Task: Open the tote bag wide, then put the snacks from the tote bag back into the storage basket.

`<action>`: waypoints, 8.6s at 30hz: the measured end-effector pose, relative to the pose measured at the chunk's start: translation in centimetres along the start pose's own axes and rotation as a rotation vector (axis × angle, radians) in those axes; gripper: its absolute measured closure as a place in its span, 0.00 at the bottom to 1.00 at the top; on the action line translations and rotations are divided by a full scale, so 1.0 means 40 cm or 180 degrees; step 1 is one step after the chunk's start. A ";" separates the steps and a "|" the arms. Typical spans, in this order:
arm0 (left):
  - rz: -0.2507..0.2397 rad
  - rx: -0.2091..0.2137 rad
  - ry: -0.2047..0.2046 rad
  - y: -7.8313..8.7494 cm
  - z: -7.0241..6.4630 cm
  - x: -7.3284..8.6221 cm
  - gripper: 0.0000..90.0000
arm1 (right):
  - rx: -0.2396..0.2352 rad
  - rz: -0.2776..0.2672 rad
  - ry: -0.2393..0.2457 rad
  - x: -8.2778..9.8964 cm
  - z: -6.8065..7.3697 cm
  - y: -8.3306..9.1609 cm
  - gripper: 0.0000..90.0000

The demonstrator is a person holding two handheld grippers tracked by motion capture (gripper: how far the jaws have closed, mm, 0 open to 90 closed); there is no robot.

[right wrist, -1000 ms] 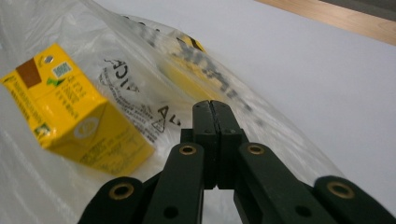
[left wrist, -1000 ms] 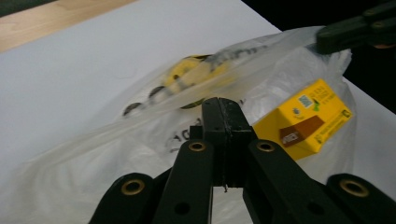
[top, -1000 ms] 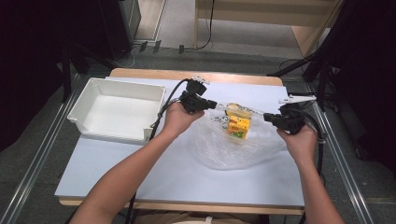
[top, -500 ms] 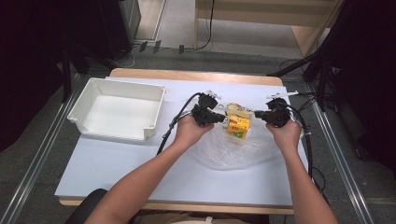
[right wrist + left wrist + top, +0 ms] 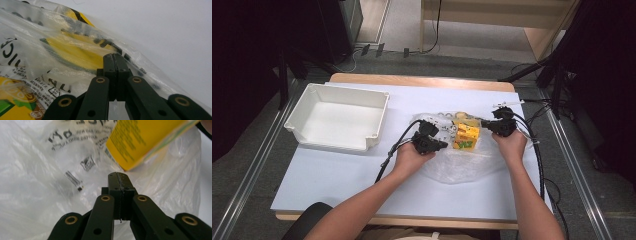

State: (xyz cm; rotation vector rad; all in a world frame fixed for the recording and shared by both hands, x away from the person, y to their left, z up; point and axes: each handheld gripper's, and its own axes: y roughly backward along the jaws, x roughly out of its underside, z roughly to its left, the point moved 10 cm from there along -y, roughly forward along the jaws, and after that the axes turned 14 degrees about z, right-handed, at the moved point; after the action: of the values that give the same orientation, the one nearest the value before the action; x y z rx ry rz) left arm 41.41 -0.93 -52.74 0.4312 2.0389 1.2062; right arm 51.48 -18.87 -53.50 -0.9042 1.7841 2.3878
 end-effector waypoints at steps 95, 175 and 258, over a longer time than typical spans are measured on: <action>-0.0066 -0.0024 -0.0144 -0.032 0.156 -0.207 1.00 | -0.0382 0.0118 0.0556 0.229 0.174 0.085 1.00; -0.0108 0.0140 -0.0314 0.037 0.054 -0.129 0.98 | -0.0741 0.0115 0.0953 0.272 0.353 0.059 1.00; 0.0007 0.0275 -0.1264 0.081 -0.035 -0.146 0.40 | -0.0492 -0.0229 0.0346 0.269 0.192 0.193 0.42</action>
State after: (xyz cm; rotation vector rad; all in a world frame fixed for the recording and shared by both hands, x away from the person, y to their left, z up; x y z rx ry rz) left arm 44.18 -3.65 -47.14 0.6584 1.7496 0.9472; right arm 36.49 -18.10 -50.38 -1.1146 1.5866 2.5038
